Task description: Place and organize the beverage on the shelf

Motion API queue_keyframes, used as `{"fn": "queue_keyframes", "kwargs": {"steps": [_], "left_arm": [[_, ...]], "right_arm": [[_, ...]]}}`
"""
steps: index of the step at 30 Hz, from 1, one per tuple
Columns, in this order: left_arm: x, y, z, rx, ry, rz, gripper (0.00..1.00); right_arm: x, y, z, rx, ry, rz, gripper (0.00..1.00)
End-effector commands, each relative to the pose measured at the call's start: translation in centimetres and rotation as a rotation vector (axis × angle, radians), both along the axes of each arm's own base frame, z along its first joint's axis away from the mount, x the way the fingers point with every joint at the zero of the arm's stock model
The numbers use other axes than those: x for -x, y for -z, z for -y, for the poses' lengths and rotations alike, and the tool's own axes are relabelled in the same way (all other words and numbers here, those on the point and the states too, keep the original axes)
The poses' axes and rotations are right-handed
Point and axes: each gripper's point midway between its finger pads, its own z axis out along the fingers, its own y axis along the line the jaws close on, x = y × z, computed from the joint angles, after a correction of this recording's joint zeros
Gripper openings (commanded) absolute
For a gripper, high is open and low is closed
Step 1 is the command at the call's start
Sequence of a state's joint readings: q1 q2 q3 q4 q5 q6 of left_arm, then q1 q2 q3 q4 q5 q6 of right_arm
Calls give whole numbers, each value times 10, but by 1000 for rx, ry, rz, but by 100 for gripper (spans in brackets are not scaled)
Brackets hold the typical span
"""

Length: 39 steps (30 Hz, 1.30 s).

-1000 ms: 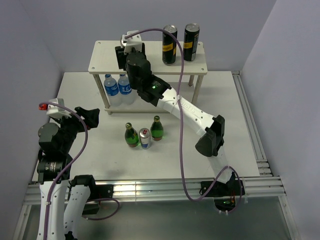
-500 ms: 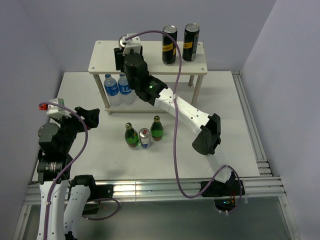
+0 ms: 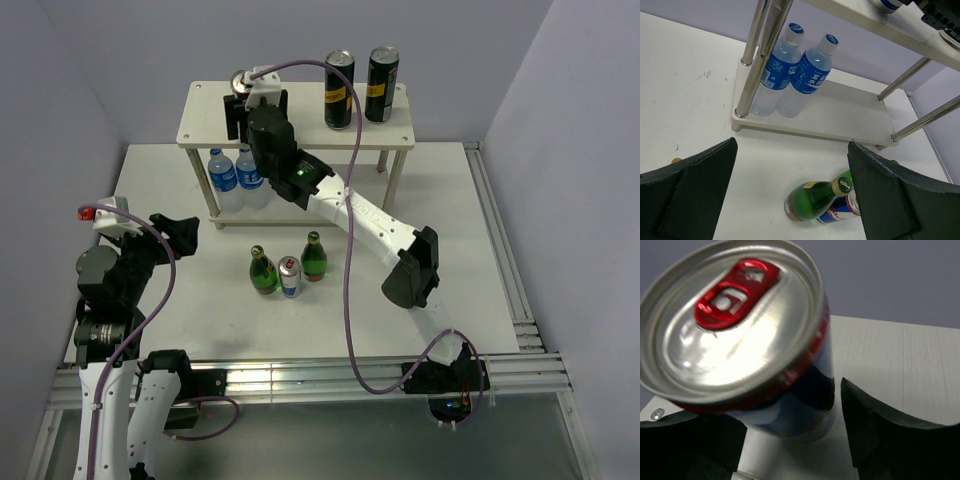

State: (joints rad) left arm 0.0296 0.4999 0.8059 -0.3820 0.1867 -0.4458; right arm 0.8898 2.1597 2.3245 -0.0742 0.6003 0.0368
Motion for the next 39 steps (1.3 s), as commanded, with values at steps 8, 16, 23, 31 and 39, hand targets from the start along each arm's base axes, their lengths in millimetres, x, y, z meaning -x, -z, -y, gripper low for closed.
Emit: {"fn": "queue_keyframes", "kwargs": {"steps": [8,16,23,31,39], "left_arm": [[1,-10,-1,-17,2,42,99],[1,-9,-2,-20,-1,39,99],[1,-9,-3,-19,-12,36,99],[-1,-9,-7,-19,-33,35,99],[-2,-11,-7,-6,-27,37,99]], "right_arm": [[-16,-7,6,-13,26,35,93],[-18,1,7,-12,37,22,93],[-1,6,17,-43,26,-15,96],[51,3,26,-72,-9,-34,99],[137,-13,44,-62,-18,-11,99]]}}
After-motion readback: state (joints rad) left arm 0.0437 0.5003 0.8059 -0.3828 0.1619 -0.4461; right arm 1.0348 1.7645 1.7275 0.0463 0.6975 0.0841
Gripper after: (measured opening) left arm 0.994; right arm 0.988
